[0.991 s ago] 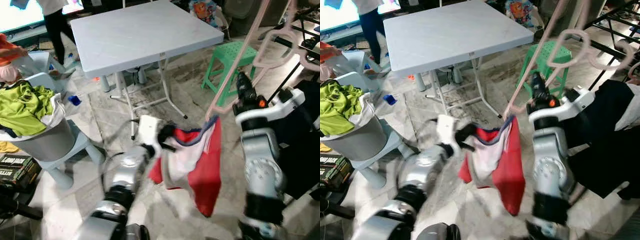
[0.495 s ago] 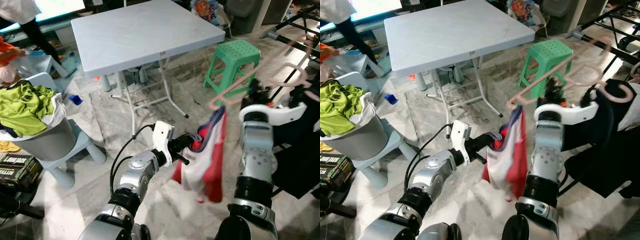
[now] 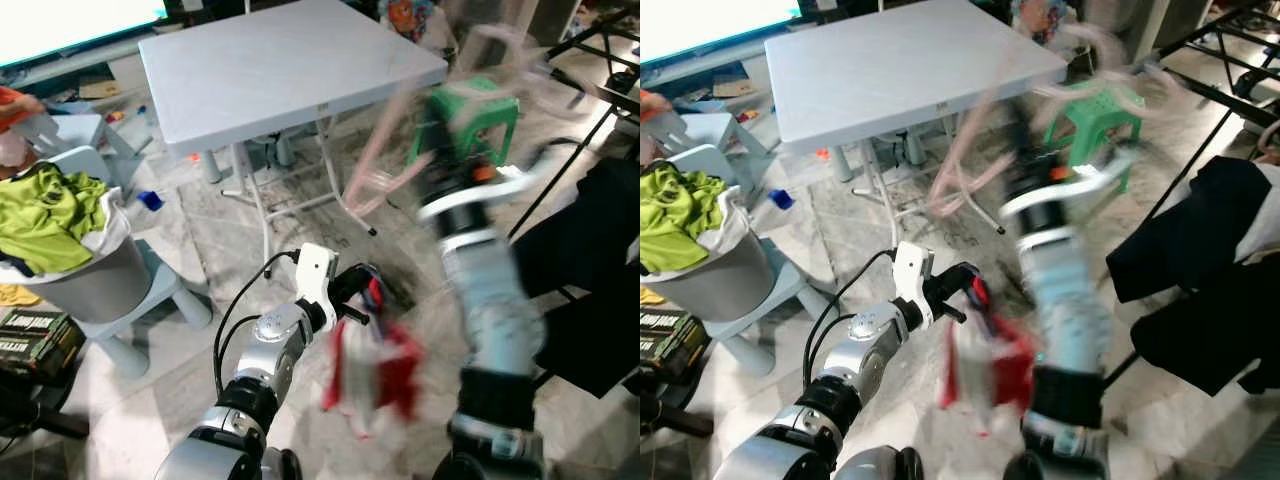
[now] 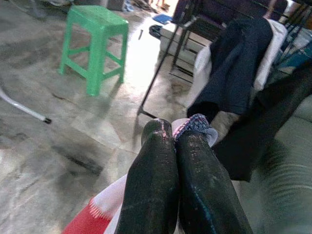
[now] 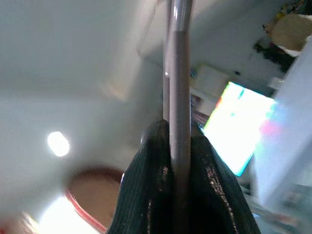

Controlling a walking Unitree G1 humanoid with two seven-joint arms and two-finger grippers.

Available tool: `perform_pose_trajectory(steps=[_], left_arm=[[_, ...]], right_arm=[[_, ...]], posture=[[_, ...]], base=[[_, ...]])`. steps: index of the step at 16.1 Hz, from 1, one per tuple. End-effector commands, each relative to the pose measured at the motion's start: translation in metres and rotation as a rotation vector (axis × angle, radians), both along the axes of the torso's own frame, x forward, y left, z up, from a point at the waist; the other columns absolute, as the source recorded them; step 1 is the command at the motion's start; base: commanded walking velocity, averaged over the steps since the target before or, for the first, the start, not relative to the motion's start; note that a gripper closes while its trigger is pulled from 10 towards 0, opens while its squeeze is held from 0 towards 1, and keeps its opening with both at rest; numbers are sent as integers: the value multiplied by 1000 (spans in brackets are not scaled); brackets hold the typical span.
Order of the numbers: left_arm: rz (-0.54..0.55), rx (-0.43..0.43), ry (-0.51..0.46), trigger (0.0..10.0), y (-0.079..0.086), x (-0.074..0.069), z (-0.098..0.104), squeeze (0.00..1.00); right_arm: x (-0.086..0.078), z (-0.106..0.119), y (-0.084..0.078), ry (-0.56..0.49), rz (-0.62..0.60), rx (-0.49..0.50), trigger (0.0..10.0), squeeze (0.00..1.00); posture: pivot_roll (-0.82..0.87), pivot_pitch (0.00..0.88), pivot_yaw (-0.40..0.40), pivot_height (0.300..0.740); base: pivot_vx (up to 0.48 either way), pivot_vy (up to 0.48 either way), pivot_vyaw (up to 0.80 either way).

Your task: Hang hanger

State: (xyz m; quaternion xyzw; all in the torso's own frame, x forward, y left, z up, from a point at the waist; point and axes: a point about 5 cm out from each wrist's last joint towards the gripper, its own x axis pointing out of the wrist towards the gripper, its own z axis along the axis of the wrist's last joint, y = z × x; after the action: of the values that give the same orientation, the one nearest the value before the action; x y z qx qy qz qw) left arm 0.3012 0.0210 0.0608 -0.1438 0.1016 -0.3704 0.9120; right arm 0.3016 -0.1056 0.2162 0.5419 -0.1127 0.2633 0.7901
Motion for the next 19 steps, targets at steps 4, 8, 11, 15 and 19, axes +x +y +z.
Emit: perform_pose_trajectory(steps=[4, 8, 11, 15, 19], left_arm=[[138, 47, -128, 0, 24, 20, 22, 0], [470, 204, -238, 0, 88, 30, 33, 0], [591, 296, -266, 3020, 121, 16, 30, 0], [605, 360, -243, 10000, 127, -14, 18, 0], [589, 372, -243, 10000, 125, -30, 16, 0]], right_arm=[[-3, -18, -51, 10, -226, -383, 10000, 0], [-30, -63, -103, 111, -461, -953, 10000, 0], [-53, -100, -112, 219, -450, -1215, 10000, 0], [-83, -139, -108, 276, -327, -1388, 10000, 0], [-84, -140, -101, 212, -302, -1466, 10000, 0]], posture=[[-123, 0, 102, 740], [-108, 0, 101, 740], [-97, 0, 102, 740], [-72, 0, 88, 740], [-63, 0, 82, 740]], base=[[0, 0, 0], [0, 0, 0], [0, 0, 0], [0, 0, 0], [0, 0, 0]])
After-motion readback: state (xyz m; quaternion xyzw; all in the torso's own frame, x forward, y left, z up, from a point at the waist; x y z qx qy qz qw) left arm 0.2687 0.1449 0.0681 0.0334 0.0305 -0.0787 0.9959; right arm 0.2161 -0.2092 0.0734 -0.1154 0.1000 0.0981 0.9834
